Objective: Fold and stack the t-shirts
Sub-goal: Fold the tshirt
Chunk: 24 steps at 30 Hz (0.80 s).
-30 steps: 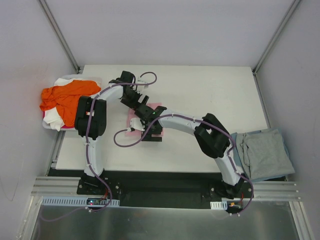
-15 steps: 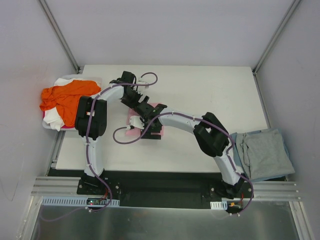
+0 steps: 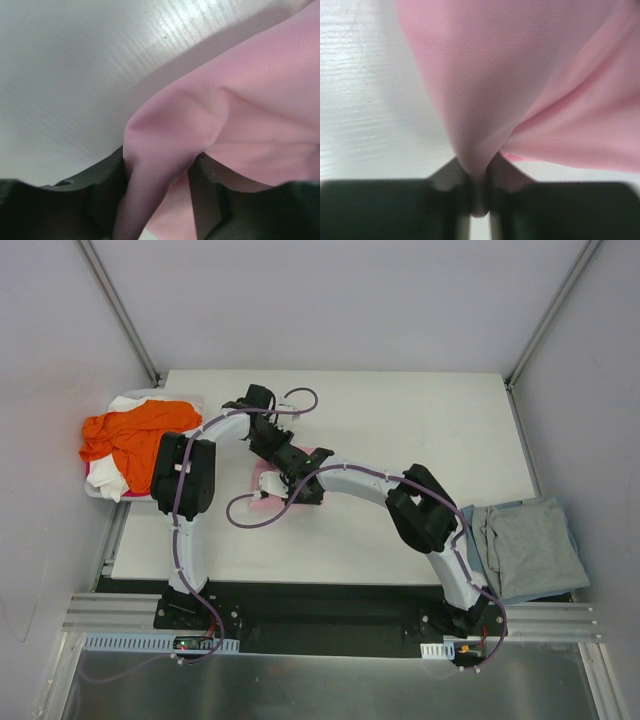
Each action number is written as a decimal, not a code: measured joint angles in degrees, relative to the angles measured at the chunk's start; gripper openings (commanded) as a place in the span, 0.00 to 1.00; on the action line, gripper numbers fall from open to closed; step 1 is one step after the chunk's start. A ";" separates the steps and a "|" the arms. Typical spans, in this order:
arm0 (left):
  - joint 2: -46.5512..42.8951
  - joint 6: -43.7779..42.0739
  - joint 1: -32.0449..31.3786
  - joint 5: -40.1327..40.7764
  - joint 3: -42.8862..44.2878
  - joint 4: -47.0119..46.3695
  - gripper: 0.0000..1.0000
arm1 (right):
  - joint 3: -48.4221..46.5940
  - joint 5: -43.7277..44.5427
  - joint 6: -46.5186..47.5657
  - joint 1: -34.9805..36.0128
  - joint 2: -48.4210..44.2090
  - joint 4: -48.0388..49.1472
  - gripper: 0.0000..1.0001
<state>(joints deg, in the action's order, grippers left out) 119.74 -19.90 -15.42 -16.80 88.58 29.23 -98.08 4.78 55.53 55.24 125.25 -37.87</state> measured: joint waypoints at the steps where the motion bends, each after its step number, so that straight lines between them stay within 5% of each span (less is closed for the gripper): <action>1: -0.02 0.02 -0.02 0.15 -0.09 0.02 0.29 | 0.00 0.11 0.11 0.00 0.00 0.20 0.01; 2: -0.07 0.11 -0.09 0.24 -0.17 0.04 0.22 | 0.00 0.26 -0.13 0.00 0.00 0.33 0.01; 3: -0.09 0.31 -0.37 0.24 -0.31 0.15 0.00 | 0.00 0.37 -0.20 0.00 0.00 0.42 0.01; 24: -1.27 0.90 -3.82 1.49 -0.37 1.53 0.00 | 5.33 7.17 -1.49 0.02 -5.81 0.61 0.01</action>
<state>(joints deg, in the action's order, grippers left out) 118.48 -19.00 -19.25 -15.31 88.20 30.76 -92.75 11.94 54.04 55.27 119.44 -37.26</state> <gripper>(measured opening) 0.066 0.042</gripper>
